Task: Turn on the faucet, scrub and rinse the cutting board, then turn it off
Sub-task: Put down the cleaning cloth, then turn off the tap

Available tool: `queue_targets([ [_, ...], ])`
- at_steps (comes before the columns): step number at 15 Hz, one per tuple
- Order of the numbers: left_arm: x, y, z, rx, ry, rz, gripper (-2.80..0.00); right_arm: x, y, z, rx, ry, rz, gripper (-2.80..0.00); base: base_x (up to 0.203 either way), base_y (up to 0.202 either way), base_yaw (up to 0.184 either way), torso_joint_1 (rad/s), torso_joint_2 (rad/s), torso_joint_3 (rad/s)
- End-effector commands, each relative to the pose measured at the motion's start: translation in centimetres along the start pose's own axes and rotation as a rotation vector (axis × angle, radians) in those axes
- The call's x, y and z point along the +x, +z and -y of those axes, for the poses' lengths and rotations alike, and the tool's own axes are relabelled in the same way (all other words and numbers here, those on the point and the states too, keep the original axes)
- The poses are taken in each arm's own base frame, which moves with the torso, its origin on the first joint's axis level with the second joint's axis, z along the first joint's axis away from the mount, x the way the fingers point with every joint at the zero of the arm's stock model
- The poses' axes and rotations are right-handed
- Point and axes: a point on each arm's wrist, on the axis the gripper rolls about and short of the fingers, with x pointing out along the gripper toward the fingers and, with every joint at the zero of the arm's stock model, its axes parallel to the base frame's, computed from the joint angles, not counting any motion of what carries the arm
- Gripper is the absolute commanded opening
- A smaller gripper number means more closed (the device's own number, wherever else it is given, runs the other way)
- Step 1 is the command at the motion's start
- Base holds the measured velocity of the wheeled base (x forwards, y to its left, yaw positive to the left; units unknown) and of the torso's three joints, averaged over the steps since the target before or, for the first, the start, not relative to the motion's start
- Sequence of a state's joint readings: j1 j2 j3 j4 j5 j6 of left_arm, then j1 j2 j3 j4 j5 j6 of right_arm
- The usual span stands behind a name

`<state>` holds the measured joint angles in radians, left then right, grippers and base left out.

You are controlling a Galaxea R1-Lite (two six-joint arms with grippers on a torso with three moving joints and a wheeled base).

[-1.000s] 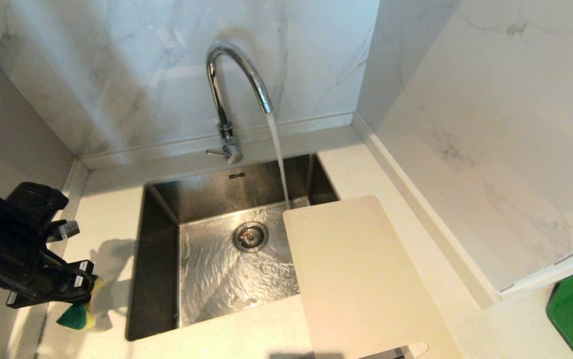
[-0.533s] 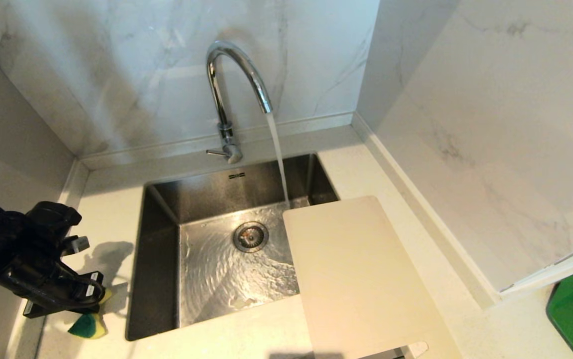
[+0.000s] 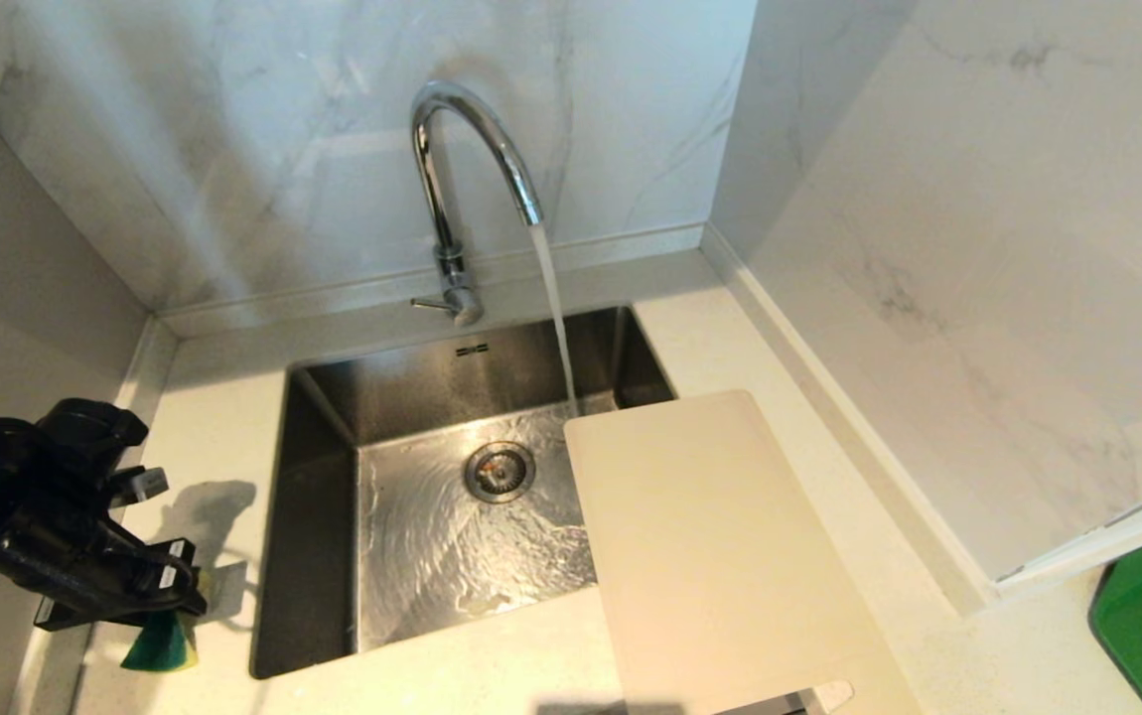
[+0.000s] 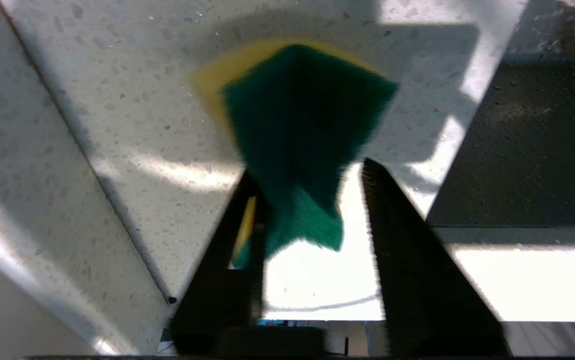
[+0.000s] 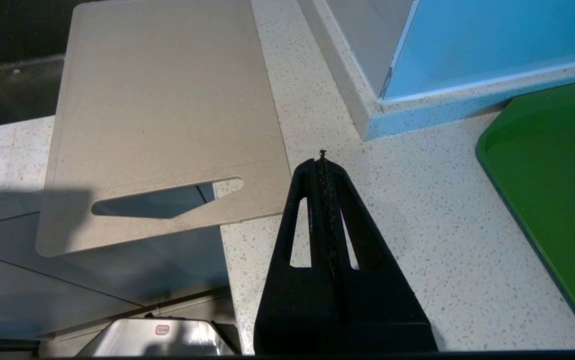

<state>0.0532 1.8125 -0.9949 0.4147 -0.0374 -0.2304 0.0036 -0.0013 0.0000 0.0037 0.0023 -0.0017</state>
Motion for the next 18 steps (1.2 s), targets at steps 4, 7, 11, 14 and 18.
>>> queue_targets([
  [4, -2.6, -0.4, -0.2, -0.008, -0.017, 0.078, 0.0, 0.0, 0.0, 0.0, 0.0, 0.0, -0.002, -2.8, 0.0, 0.0, 0.0, 0.0, 0.0, 0.0],
  [7, -4.8, -1.0, -0.2, -0.005, -0.031, 0.135, 0.0, 0.0, 0.0, 0.0, 0.0, -0.001, -0.001, -2.8, 0.0, 0.0, 0.0, 0.0, 0.0, 0.0],
  [11, -9.2, -2.1, 0.9, 0.045, -0.098, 0.27, -2.8, 0.0, 0.0, 0.0, 0.002, -0.001, 0.001, -2.8, 0.0, 0.0, 0.0, 0.0, 0.0, 0.0],
  [14, -11.7, -2.8, 2.9, 0.085, -0.179, 0.344, -2.8, 0.0, 0.0, 0.0, 0.0, 0.001, 0.0, -2.8, 0.0, 0.0, 0.0, 0.0, 0.0, 0.0],
  [18, -14.2, -2.2, 5.4, 0.053, -0.3, 0.412, -2.8, 0.0, 0.0, 0.0, 0.0, 0.0, -0.002, -2.8, 0.0, 0.0, 0.0, 0.0, 0.0, 0.0],
])
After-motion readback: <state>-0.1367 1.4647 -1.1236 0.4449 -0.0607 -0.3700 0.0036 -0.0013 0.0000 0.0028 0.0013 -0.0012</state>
